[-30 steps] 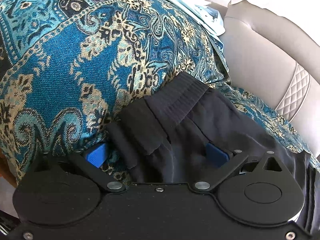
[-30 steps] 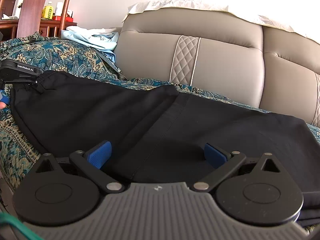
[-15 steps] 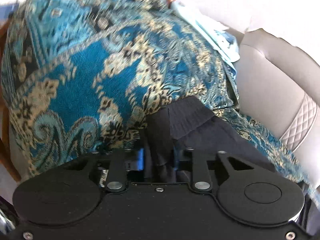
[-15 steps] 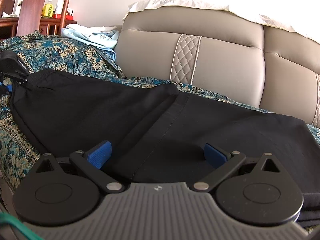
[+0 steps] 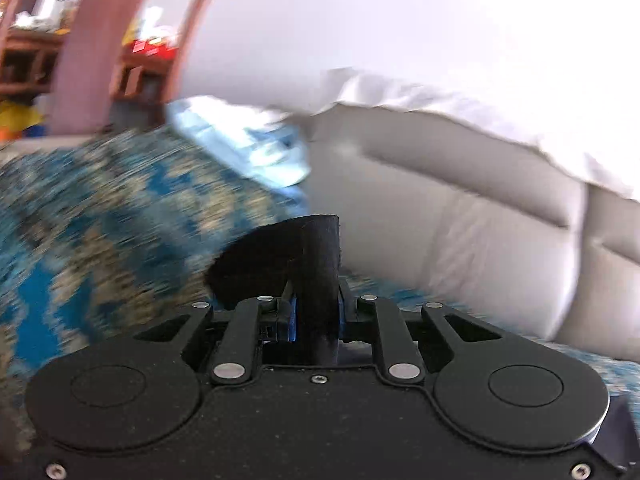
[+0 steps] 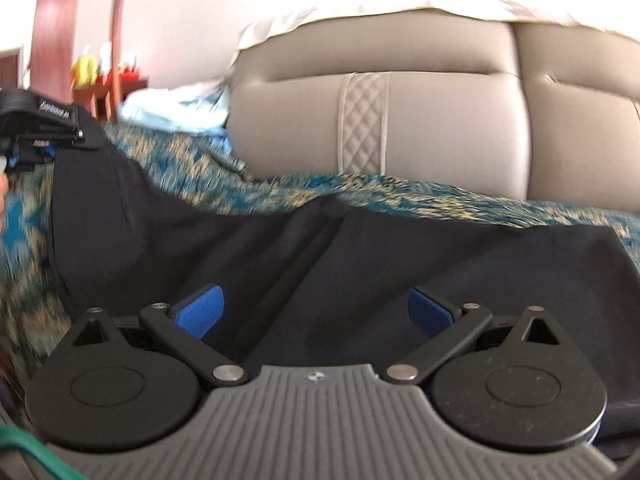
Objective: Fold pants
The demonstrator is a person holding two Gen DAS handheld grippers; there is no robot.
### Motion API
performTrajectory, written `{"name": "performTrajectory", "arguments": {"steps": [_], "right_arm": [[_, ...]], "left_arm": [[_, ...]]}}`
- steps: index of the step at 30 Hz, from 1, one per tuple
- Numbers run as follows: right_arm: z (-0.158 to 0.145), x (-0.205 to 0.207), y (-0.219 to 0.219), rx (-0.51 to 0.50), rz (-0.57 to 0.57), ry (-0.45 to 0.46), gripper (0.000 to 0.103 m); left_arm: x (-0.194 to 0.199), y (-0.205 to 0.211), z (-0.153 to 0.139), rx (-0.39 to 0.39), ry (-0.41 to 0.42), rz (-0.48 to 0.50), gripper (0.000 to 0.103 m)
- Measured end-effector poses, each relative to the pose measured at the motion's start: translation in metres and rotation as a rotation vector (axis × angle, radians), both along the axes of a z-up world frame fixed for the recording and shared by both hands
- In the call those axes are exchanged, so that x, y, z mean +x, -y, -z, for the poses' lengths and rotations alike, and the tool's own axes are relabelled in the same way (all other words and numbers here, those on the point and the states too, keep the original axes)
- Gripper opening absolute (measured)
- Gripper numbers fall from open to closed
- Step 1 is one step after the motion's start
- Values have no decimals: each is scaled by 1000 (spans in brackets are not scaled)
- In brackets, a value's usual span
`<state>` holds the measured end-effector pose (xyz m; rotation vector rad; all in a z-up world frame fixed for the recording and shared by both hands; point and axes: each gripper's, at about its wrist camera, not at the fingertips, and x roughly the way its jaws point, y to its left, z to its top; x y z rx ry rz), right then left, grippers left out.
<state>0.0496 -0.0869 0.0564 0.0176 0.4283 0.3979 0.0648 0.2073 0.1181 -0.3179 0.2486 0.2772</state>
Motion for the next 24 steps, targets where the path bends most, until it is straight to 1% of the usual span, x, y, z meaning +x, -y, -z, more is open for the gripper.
{"name": "performTrajectory", "arguments": {"steps": [2,7,9,13,15,17,19,21,22,23,24], "right_arm": [[-6,7,20,72,43,-30,103],[-11,21,91,274,218,-101,103],[-11,22,124,365,293,-128,103],[-4,10,186,569,393,-162,103],[1,2,211,663,424,-168,103],[6,-8,229,724,454,-166,103],[7,-13,240,740,478,-154,103],[7,-17,245,730,496,-144,103],[6,-19,246,718,501,-140,103],[6,-21,246,703,505,-136,103],[6,-22,246,684,509,-132,103]], "left_arm": [[3,24,-12,14,27,74,16],[19,98,-30,51,69,280,17],[26,132,-32,47,73,369,17],[34,208,-25,58,54,514,17],[43,246,-11,54,4,600,18],[53,277,9,42,-70,671,19],[63,307,33,38,-173,729,22],[72,324,56,5,-292,781,27],[73,327,65,-22,-325,796,33],[68,327,69,-37,-326,802,42],[66,326,70,-38,-315,811,48]]}}
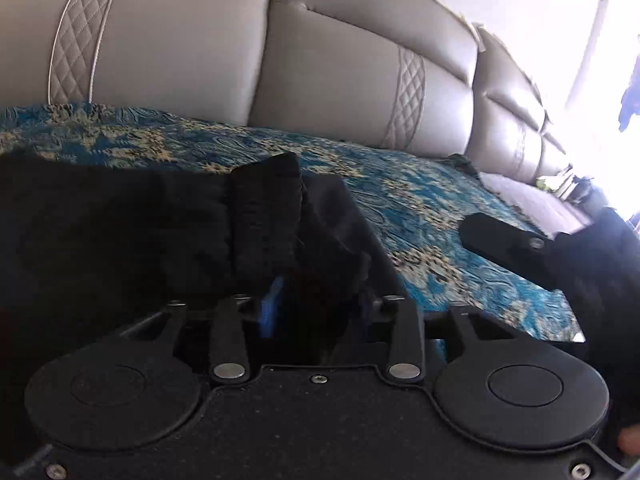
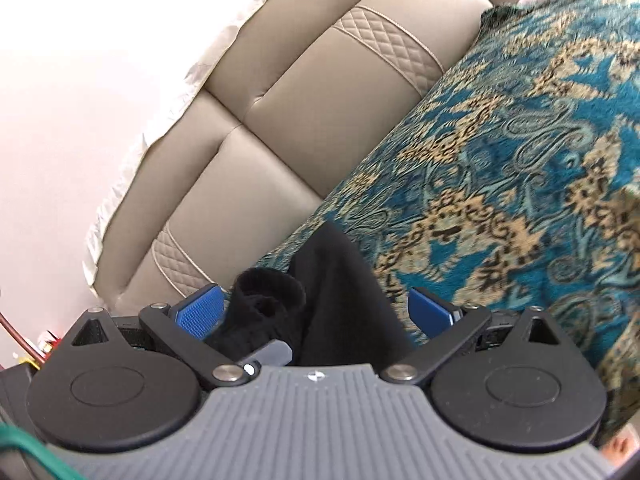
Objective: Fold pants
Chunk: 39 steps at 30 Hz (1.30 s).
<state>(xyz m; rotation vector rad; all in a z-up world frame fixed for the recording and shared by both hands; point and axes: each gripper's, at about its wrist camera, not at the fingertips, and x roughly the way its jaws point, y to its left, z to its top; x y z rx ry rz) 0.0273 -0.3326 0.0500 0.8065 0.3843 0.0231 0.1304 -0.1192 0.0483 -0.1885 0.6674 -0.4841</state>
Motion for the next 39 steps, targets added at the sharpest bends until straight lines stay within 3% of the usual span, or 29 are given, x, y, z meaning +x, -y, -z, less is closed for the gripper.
{"name": "performTrajectory", "arguments": {"steps": [2,6,10,12,13,14,16,17,21,24,28,39], "right_arm": [[0,-3,0,-35,-3,-3,103],[-2,-9,-13,-120,-29,12,103],[-1,-13,-27,-160,-55,4,103],[1,-13,-34,-197,-60,-13,103],[2,-13,-37,-218,-66,-22,103],[2,-13,-43,-254,-74,-35,103],[3,-14,-57,-334,-96,-44,101],[3,-15,-64,-377,-108,-42,99],[3,-19,-88,-490,-120,-28,91],[5,-16,-96,-497,-143,-41,86],[10,-12,-102,-498,-146,-63,81],[12,12,-117,-518,-100,-116,80]], "left_arm": [[-3,-7,-5,-1,21,18,72],[-19,-33,-23,17,73,25,77],[-40,-68,-33,40,121,-41,82],[-41,-88,-37,44,116,-100,77],[-40,-99,-35,48,111,-145,66],[-39,-108,-34,50,101,-178,47],[-34,-125,-29,67,72,-254,32],[-33,-131,-26,78,68,-282,29],[-28,-143,-14,139,60,-345,29],[-21,-140,-2,221,6,-360,29],[-18,-127,5,325,45,-354,32],[-19,-127,6,323,47,-341,35]]}}
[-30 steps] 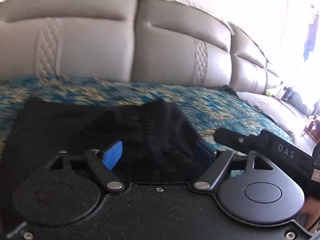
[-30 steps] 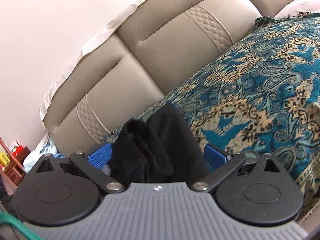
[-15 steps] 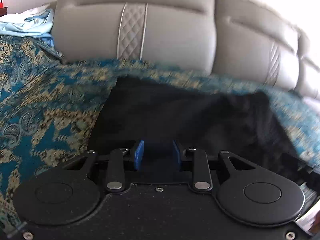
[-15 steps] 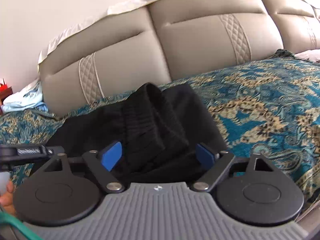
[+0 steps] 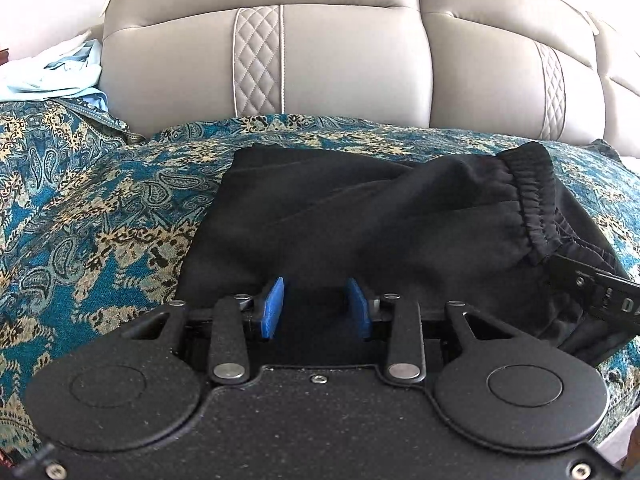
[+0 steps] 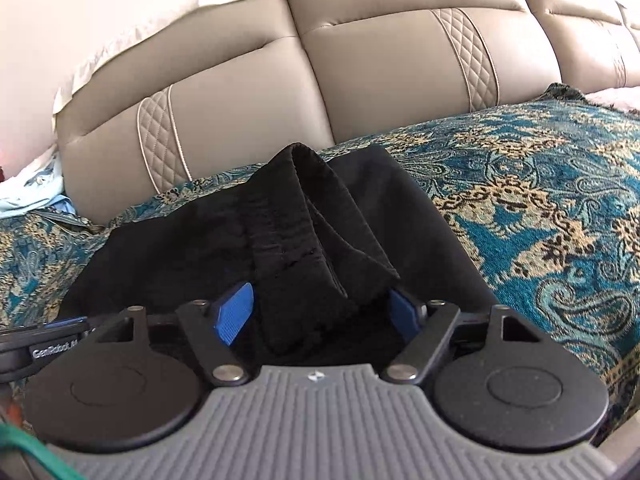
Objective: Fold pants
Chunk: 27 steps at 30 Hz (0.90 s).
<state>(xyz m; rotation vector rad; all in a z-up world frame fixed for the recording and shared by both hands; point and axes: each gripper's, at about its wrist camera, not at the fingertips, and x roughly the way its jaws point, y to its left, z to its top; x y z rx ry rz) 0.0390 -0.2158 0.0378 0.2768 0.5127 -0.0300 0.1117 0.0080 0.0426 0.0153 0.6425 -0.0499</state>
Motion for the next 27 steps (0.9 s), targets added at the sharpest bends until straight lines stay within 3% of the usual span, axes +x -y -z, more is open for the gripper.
{"name": "performTrajectory", "arguments": {"steps": [7,12,20,21,23,27], "right_arm": [[3,5,-15,-94,32,20,80],[3,2,-20,-140,38,42,70],[2,7,-10,-61,26,42,63],[2,8,-9,-51,25,43,61],[1,11,-9,-38,3,45,44],[-6,6,-18,-115,14,93,34]], "left_arm": [[-1,0,0,8,5,0,35],[-1,1,0,7,4,1,36],[-2,2,0,11,6,9,37],[-2,2,-1,12,4,12,37],[-1,2,-2,8,-4,20,39],[5,-4,-12,-85,-38,49,39]]}}
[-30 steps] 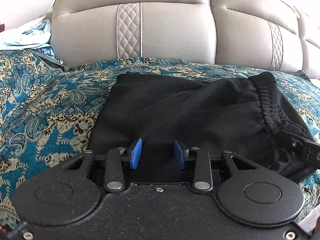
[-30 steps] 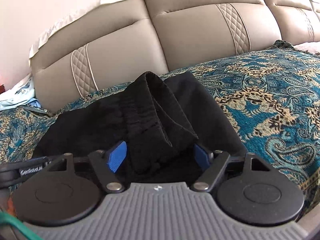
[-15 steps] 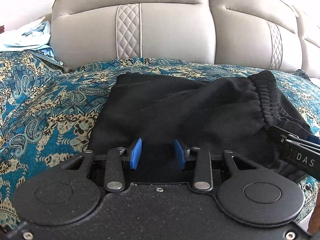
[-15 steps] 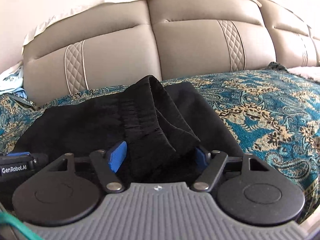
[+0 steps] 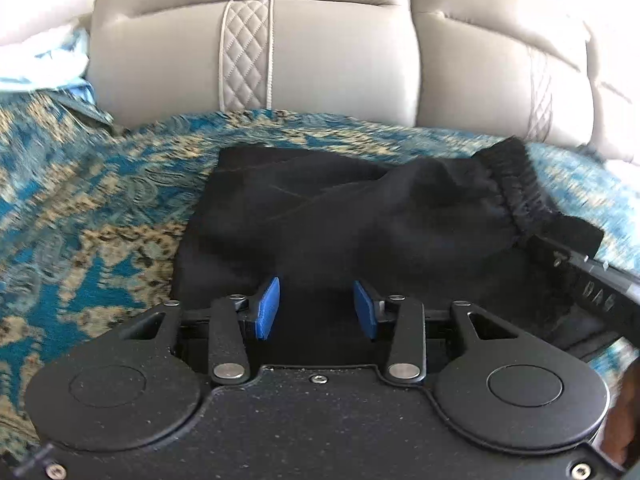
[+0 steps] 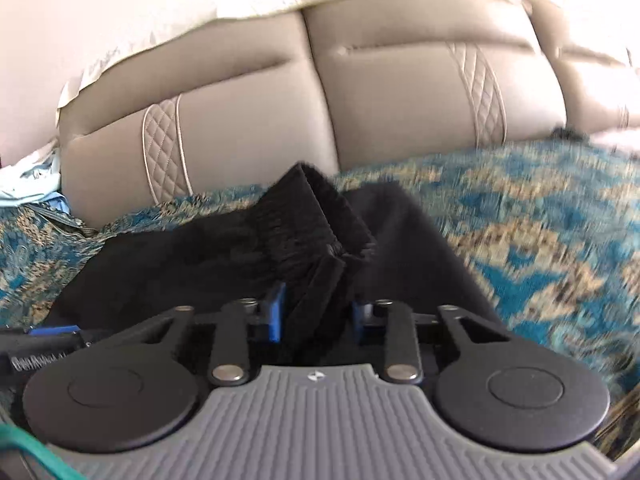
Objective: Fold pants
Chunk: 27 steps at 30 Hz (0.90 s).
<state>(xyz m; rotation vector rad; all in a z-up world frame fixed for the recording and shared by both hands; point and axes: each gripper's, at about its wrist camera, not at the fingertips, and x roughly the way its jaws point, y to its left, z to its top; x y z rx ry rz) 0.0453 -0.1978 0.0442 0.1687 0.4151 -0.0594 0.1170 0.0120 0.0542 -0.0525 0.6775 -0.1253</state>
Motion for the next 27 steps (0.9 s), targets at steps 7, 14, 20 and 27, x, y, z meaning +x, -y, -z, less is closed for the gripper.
{"name": "performTrajectory", "arguments": {"steps": [7,14,20,27], "right_arm": [[-7,-17,10,-60,123,53,31],[1,-18,34,-12,189,-29,56],[-4,-29,44,-55,280,45,85],[-32,0,45,-154,153,91,89]], "left_arm": [[28,9,-22,3,75,68,31],[85,18,-18,68,94,51,31],[113,11,-4,108,100,33,26],[118,6,-4,98,147,11,26]]}}
